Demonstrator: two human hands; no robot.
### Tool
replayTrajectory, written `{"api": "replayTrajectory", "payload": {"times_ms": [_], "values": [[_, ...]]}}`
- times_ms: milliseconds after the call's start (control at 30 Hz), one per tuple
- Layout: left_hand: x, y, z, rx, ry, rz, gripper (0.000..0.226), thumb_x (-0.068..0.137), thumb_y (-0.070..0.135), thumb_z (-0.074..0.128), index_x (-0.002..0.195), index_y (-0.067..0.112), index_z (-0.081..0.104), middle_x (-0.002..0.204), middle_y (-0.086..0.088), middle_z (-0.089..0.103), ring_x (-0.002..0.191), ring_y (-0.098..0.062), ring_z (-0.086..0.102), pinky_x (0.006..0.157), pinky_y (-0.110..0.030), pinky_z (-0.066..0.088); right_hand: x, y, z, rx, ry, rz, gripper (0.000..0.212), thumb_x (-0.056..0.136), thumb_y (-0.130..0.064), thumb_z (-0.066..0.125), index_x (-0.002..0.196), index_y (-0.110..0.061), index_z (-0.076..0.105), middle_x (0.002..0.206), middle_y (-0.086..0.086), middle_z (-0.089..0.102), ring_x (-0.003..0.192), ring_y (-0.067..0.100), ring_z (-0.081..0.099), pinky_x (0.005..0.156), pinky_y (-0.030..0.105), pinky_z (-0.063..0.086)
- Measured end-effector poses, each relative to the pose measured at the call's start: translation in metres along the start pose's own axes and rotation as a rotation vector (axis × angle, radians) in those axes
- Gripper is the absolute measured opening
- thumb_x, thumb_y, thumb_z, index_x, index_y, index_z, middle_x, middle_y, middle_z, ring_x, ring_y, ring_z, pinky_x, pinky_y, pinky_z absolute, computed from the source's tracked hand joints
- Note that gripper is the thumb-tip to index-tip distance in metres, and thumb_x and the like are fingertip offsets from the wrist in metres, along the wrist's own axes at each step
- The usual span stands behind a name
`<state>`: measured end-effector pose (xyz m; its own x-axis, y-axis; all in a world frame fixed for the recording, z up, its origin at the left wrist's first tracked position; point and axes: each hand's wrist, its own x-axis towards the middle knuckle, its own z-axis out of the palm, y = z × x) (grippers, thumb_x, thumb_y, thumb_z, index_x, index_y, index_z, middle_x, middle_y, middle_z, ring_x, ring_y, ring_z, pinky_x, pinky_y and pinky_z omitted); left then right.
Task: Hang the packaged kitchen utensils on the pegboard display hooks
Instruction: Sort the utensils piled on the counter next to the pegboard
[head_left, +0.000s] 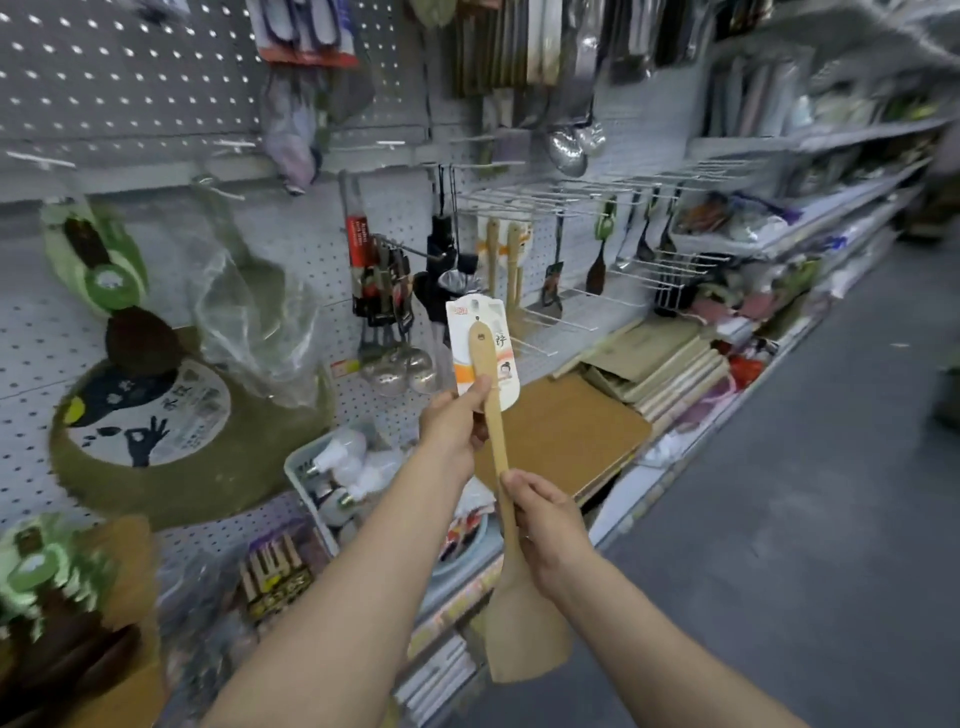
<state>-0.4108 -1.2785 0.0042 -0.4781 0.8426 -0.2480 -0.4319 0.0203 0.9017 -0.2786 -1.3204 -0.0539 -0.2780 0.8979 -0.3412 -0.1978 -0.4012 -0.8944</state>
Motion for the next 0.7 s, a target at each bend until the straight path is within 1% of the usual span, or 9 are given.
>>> {"api": "replayTrajectory", "payload": {"times_ms": [67, 167, 300, 400, 467, 533, 633, 700], "values": [[0.028, 0.001, 0.028, -0.007, -0.019, -0.012, 0.011, 0.091, 0.024, 0.074, 0.087, 0.016, 0.067, 0.066, 0.003, 0.063, 0.055, -0.013, 0.049, 0.053, -0.025, 0.039, 0.032, -0.019, -0.013, 0.001, 0.026, -0.017, 0.013, 0.094, -0.026, 0.072, 0.102, -0.017, 0.078, 0.076, 0.005, 0.069, 0.068, 0.019, 0.061, 0.065, 0.032, 0.051], [0.07, 0.009, 0.066, -0.026, -0.049, -0.018, 0.012, 0.09, 0.025, 0.076, 0.092, 0.016, 0.069, 0.069, 0.003, 0.065, 0.06, -0.013, 0.051, 0.057, -0.026, 0.041, 0.085, -0.048, -0.026, -0.015, 0.036, -0.037, 0.015, 0.093, -0.029, 0.073, 0.102, -0.018, 0.079, 0.08, 0.004, 0.072, 0.073, 0.02, 0.063, 0.068, 0.034, 0.051], [0.125, 0.022, 0.11, -0.036, -0.056, -0.021, 0.017, 0.089, 0.025, 0.076, 0.101, 0.015, 0.068, 0.075, 0.002, 0.067, 0.062, -0.013, 0.053, 0.057, -0.026, 0.042, 0.145, -0.088, -0.034, -0.023, 0.021, -0.034, 0.016, 0.095, -0.028, 0.071, 0.105, -0.016, 0.078, 0.075, 0.003, 0.069, 0.065, 0.016, 0.06, 0.062, 0.029, 0.048], [0.16, 0.026, 0.141, -0.03, -0.077, -0.03, 0.025, 0.089, 0.026, 0.076, 0.108, 0.015, 0.067, 0.079, 0.002, 0.069, 0.067, -0.013, 0.058, 0.059, -0.026, 0.045, 0.181, -0.112, -0.044, -0.013, 0.03, -0.04, 0.014, 0.095, -0.025, 0.07, 0.103, -0.016, 0.078, 0.072, 0.002, 0.07, 0.06, 0.015, 0.061, 0.06, 0.028, 0.049], [0.179, 0.024, 0.16, -0.014, -0.085, -0.045, 0.021, 0.088, 0.027, 0.077, 0.103, 0.016, 0.067, 0.082, 0.001, 0.069, 0.069, -0.014, 0.058, 0.058, -0.026, 0.046, 0.203, -0.12, -0.055, 0.001, 0.055, -0.037, 0.015, 0.095, -0.025, 0.071, 0.104, -0.016, 0.078, 0.073, 0.004, 0.069, 0.063, 0.017, 0.059, 0.062, 0.031, 0.047], [0.192, 0.019, 0.178, 0.005, -0.083, -0.064, 0.017, 0.088, 0.025, 0.077, 0.098, 0.016, 0.067, 0.082, 0.0, 0.069, 0.066, -0.013, 0.058, 0.056, -0.025, 0.046, 0.222, -0.125, -0.067, 0.032, 0.076, -0.027, 0.015, 0.094, -0.025, 0.071, 0.105, -0.015, 0.078, 0.075, 0.007, 0.068, 0.067, 0.02, 0.059, 0.064, 0.032, 0.047], [0.21, 0.012, 0.203, 0.002, -0.074, -0.077, 0.018, 0.088, 0.023, 0.077, 0.1, 0.013, 0.069, 0.078, 0.001, 0.07, 0.059, -0.011, 0.059, 0.052, -0.024, 0.047, 0.246, -0.134, -0.083, 0.06, 0.078, -0.023, 0.016, 0.095, -0.023, 0.071, 0.106, -0.014, 0.077, 0.076, 0.007, 0.067, 0.067, 0.02, 0.059, 0.064, 0.032, 0.048], [0.224, 0.008, 0.218, -0.014, -0.049, -0.068, 0.017, 0.088, 0.022, 0.077, 0.101, 0.014, 0.069, 0.075, 0.002, 0.07, 0.057, -0.011, 0.057, 0.054, -0.024, 0.046, 0.26, -0.144, -0.093, 0.054, 0.055, -0.018, 0.015, 0.094, -0.025, 0.071, 0.105, -0.016, 0.078, 0.078, 0.007, 0.068, 0.069, 0.02, 0.06, 0.063, 0.031, 0.048]]}}
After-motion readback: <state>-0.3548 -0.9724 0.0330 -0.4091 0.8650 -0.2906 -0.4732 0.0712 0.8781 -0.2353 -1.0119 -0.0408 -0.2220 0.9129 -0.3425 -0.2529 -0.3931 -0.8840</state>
